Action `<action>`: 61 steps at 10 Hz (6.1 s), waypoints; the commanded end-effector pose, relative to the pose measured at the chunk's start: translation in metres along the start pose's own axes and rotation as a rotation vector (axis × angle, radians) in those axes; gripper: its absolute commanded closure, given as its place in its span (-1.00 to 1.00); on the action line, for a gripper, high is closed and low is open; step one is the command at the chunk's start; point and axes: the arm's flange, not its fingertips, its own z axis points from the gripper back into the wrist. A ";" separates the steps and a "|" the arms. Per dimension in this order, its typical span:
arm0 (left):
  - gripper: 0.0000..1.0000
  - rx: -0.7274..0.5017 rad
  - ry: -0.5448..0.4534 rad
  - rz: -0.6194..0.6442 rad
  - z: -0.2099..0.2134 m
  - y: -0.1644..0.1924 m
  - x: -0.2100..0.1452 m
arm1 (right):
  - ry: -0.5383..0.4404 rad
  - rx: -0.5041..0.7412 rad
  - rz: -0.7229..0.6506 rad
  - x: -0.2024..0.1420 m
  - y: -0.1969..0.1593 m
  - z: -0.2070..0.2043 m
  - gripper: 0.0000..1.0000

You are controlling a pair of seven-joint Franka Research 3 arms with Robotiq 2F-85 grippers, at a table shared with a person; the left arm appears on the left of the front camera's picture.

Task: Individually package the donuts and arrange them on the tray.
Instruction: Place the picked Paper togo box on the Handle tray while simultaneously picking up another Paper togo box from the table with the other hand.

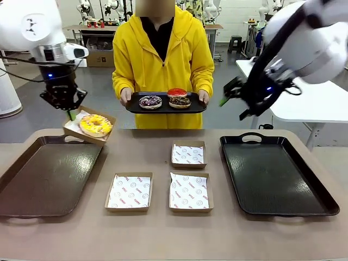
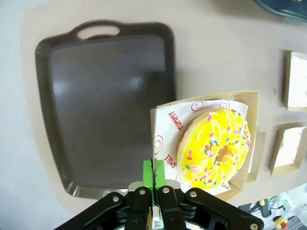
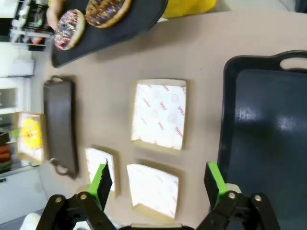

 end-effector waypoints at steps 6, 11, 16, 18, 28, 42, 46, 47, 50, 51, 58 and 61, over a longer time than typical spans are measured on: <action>0.98 0.006 0.017 0.008 -0.008 0.043 -0.017 | 0.055 -0.046 0.042 -0.005 0.017 -0.034 -1.00; 0.98 0.009 0.021 -0.002 -0.010 0.043 -0.018 | 0.070 -0.026 0.058 -0.006 0.013 -0.032 -1.00; 0.98 0.027 -0.011 -0.042 -0.056 0.078 0.017 | 0.130 -0.333 0.067 0.016 0.061 -0.123 -1.00; 0.98 0.006 -0.043 -0.072 -0.070 0.084 0.024 | 0.146 -0.378 0.040 0.020 0.057 -0.154 -1.00; 0.98 0.017 -0.014 -0.067 -0.090 0.084 0.030 | 0.178 -0.433 0.049 0.010 0.040 -0.186 -1.00; 0.98 0.006 0.003 0.053 -0.145 0.084 0.065 | 0.124 -0.510 -0.037 0.017 0.025 -0.213 -1.00; -0.13 -0.001 0.004 0.048 -0.146 0.086 0.068 | 0.109 -0.491 -0.015 0.015 0.030 -0.209 0.17; -1.00 -0.003 0.006 0.044 -0.146 0.086 0.068 | 0.097 -0.490 -0.016 0.014 0.031 -0.207 1.00; -1.00 -0.010 0.014 0.035 -0.147 0.087 0.067 | 0.076 -0.504 -0.011 0.011 0.035 -0.203 0.72; -1.00 -0.017 0.020 0.033 -0.147 0.087 0.067 | 0.076 -0.508 -0.014 0.012 0.035 -0.203 0.92; -1.00 -0.057 0.036 0.035 -0.143 0.089 0.065 | 0.084 -0.495 -0.032 0.013 0.035 -0.205 1.00; -1.00 -0.329 0.040 0.062 -0.093 0.108 0.041 | 0.102 -0.480 -0.035 0.004 0.051 -0.177 1.00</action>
